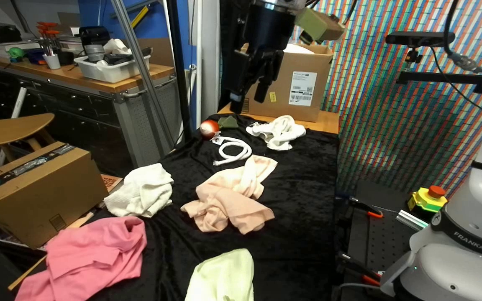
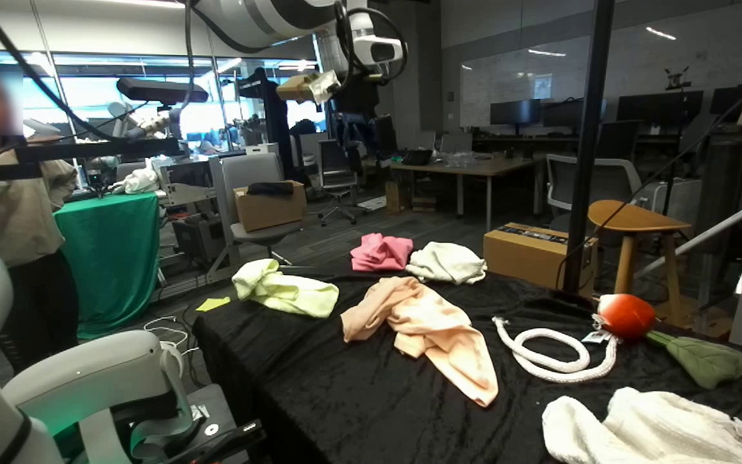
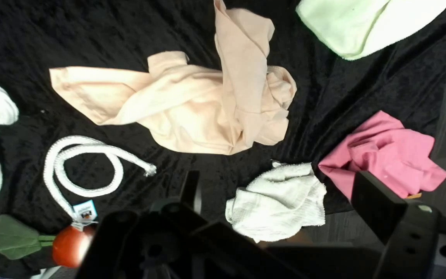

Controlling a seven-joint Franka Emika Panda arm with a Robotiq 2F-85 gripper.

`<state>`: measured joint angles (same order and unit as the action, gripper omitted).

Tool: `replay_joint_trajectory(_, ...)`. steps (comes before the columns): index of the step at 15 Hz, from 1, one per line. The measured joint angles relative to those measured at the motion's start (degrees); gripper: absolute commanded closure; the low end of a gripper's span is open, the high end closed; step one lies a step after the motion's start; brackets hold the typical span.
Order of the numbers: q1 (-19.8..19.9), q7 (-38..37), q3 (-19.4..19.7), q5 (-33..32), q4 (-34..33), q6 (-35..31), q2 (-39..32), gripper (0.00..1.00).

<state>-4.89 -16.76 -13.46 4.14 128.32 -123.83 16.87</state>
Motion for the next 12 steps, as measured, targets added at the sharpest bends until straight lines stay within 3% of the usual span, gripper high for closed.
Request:
replay_joint_trajectory(6, -2.25, -1.54, -2.08, -7.58, -10.20, -8.63, -15.45, 0.00)
replay_joint_trajectory(12, -4.91, -1.86, 0.47, -12.93, -21.34, -11.70, -29.92, 0.00)
